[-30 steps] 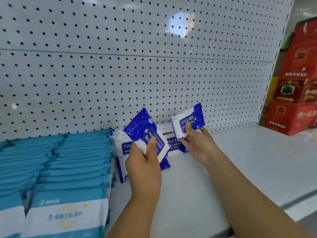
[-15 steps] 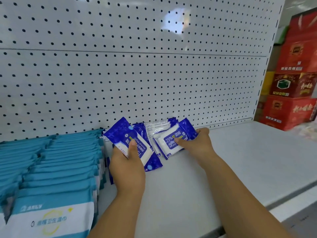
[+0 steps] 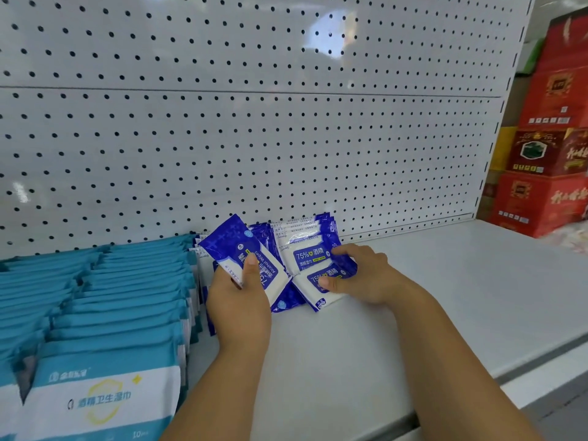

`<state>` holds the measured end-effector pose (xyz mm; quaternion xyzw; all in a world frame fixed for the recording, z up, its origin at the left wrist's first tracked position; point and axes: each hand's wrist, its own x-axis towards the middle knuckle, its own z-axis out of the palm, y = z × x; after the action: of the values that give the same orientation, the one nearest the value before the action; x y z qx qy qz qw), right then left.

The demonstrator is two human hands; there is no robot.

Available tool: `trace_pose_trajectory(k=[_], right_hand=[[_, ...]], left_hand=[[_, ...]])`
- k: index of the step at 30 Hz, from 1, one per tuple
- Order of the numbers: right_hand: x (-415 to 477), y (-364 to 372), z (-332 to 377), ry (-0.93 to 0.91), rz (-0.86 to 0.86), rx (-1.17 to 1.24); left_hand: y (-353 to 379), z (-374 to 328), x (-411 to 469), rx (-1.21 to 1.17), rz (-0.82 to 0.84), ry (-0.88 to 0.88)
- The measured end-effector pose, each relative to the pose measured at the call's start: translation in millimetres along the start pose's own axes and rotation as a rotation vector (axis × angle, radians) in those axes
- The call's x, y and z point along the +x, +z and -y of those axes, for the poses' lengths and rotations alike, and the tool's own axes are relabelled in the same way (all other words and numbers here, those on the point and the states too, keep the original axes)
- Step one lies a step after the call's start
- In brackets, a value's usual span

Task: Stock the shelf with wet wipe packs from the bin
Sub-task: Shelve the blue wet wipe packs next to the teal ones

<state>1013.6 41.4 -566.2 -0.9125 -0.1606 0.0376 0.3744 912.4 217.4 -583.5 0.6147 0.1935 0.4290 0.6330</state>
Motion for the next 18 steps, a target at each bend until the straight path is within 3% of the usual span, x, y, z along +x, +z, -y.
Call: trace_pose_trajectory(k=[11, 18], right_hand=[[7.6, -0.2, -7.5, 0.058, -0.042, -0.078], [24.2, 20.6, 0.2, 0.01, -0.263, -0.008]], left_hand=[[1.4, 2.0, 0.2, 0.044, 0.018, 0.02], [1.4, 1.0, -1.4, 0.006, 0.016, 0.011]])
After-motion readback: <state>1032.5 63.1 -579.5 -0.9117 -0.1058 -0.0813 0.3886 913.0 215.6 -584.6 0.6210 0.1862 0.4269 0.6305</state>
